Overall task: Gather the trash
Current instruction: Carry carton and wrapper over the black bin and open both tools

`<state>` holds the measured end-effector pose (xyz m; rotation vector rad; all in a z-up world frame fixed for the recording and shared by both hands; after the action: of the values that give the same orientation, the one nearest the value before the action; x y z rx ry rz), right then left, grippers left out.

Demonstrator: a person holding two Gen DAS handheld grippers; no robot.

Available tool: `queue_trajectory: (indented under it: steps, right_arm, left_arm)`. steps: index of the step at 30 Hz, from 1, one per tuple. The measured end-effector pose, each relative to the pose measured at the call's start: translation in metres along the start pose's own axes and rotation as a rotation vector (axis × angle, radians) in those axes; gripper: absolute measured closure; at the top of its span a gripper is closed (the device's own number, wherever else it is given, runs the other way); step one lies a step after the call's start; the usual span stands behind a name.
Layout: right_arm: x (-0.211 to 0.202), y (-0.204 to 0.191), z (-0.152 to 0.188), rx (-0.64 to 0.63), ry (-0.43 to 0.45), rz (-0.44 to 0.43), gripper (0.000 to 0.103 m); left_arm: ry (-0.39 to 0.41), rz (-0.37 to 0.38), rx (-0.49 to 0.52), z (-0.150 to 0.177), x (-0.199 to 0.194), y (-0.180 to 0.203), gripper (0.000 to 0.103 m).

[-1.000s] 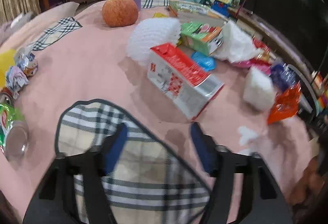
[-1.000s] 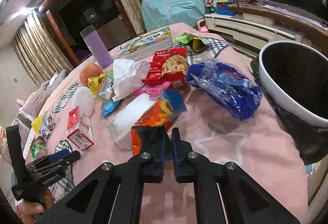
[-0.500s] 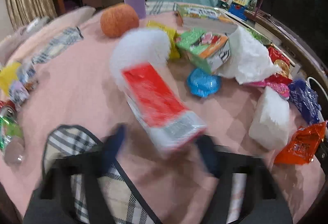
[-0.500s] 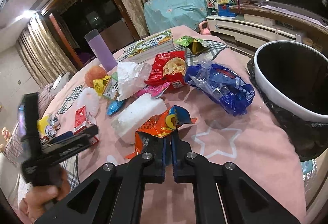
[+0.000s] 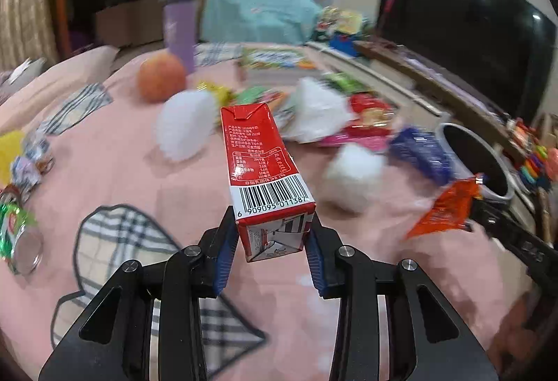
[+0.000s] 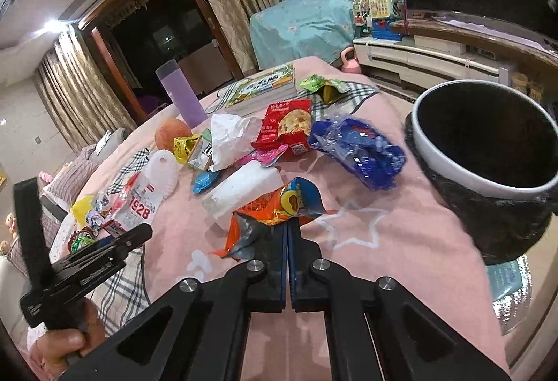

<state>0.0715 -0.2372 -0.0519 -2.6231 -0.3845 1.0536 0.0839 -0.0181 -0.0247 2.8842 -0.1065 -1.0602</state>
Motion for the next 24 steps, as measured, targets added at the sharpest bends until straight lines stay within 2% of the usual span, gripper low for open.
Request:
queue_trajectory:
  steps: [7, 11, 24]
  right_arm:
    - [-0.031, 0.021, -0.002, 0.029, 0.048, 0.035, 0.103]
    - [-0.046, 0.038, -0.007, 0.047, 0.074, 0.068, 0.103]
    - [-0.078, 0.106, -0.032, 0.105, 0.118, 0.169, 0.103]
  left_arm:
    - [0.001, 0.157, 0.110, -0.002, -0.014, 0.061, 0.068]
    - [-0.009, 0.221, 0.169, 0.000, -0.014, 0.094, 0.068]
    - [-0.050, 0.323, 0.283, -0.012, 0.007, 0.167, 0.068]
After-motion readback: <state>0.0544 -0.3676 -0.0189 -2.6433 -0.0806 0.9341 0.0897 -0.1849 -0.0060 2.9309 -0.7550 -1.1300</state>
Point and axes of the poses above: each gripper's, at about its wrist camera, not at the fingertips, and x roughly the way its jaws point, y to its right, z to its underside, the point moved 1 cm from there along x, roughly the way its jaws point, and after that the axes turned 1 degree about y, right-handed, at the moved point
